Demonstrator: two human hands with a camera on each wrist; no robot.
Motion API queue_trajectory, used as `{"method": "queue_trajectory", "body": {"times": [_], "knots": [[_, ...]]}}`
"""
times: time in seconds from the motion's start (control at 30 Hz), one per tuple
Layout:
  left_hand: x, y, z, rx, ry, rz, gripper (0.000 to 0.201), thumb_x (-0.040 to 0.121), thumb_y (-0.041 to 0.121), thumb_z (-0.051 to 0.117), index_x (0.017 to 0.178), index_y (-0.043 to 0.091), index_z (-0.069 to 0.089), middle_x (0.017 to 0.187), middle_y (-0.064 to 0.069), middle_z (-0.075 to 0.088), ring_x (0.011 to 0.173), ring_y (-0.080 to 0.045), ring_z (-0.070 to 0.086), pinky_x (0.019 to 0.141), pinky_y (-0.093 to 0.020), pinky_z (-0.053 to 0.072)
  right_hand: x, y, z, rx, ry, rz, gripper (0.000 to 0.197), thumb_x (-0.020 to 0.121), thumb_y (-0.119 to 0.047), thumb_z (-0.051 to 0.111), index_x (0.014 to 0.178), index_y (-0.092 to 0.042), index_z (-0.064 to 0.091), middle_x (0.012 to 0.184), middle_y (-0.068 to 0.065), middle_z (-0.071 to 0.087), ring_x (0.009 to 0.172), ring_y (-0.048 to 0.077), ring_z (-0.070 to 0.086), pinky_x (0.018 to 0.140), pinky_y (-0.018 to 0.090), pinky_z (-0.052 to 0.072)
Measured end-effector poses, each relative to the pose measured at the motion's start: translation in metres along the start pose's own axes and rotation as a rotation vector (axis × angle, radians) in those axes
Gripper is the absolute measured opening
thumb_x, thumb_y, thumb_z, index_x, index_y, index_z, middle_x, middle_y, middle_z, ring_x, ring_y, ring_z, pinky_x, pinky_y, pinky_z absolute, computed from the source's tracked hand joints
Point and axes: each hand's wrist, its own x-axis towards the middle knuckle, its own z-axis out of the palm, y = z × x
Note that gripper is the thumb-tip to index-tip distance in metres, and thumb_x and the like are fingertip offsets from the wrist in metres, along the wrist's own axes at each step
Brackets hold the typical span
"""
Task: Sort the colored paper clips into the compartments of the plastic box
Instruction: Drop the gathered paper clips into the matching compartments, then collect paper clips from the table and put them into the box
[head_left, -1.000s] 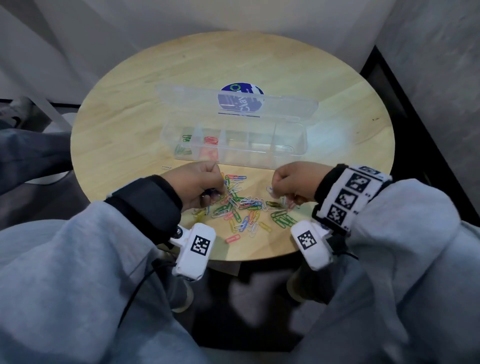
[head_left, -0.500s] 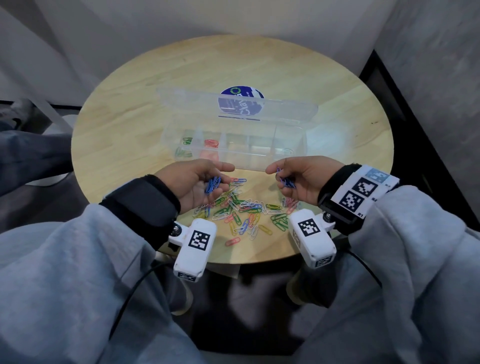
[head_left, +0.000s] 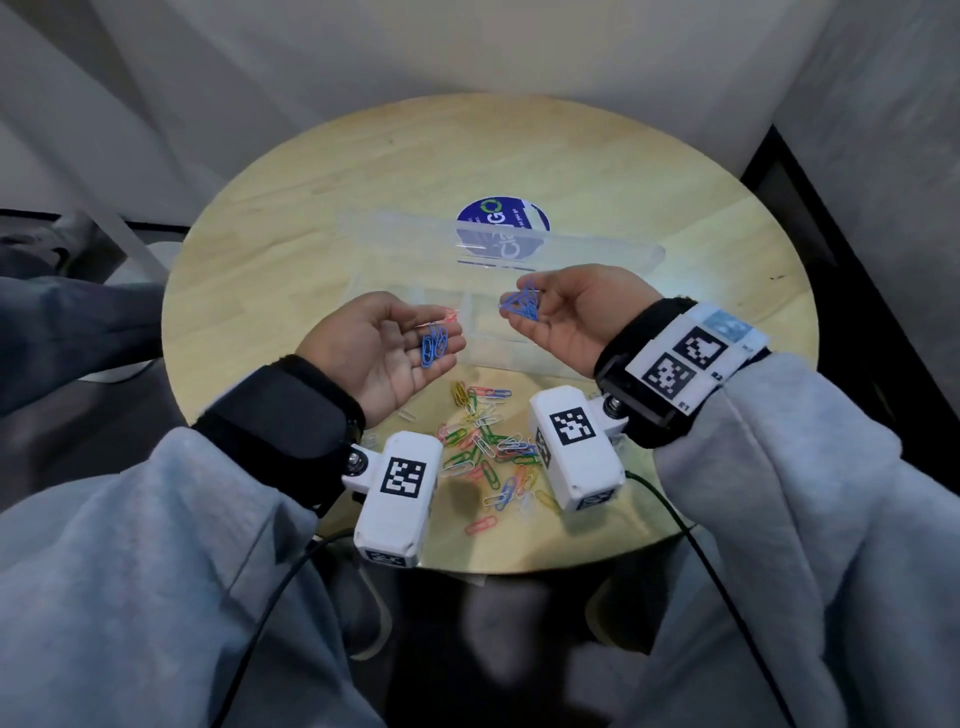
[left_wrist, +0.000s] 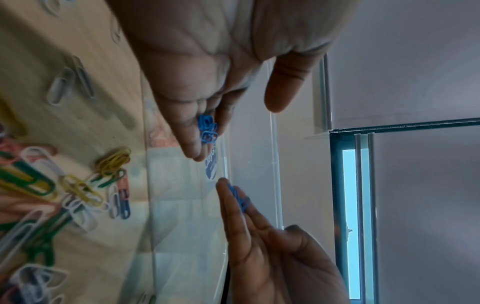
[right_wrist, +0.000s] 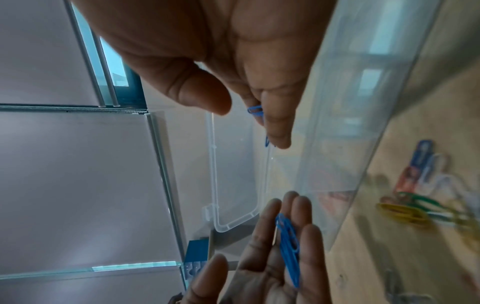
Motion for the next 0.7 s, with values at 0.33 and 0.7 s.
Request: {"method": "queue_trajectory", "body": {"times": [0.33, 0.7], "knots": [[0.023, 0.012, 0.025, -0.007, -0.020, 0.079, 0.025, 0.091, 0.013, 0.031, 0.106, 0.003, 0.049, 0.107, -0.015, 0.049, 0.098, -0.023, 0.052, 0.077, -0.023, 0.046, 0.002, -0.005, 0.000, -0.270, -0.017, -0.084, 0.048, 0.090, 0.013, 0.023, 0.126, 0.000, 0.051, 0.129, 0.016, 0.051, 0.129, 0.024, 0.047, 0.094, 0.027, 0.043], [0.030, 0.002, 0.043, 0.052, 0.087, 0.164, 0.025, 0.094, 0.010, 0.035, 0.106, 0.011, 0.057, 0.136, -0.009, 0.048, 0.136, -0.019, 0.037, 0.108, -0.027, 0.032, -0.036, -0.022, -0.063, -0.739, 0.027, -0.047, 0.036, 0.089, 0.010, 0.031, 0.084, -0.011, 0.060, 0.090, 0.005, 0.061, 0.080, 0.014, 0.061, 0.074, 0.019, 0.052]]}}
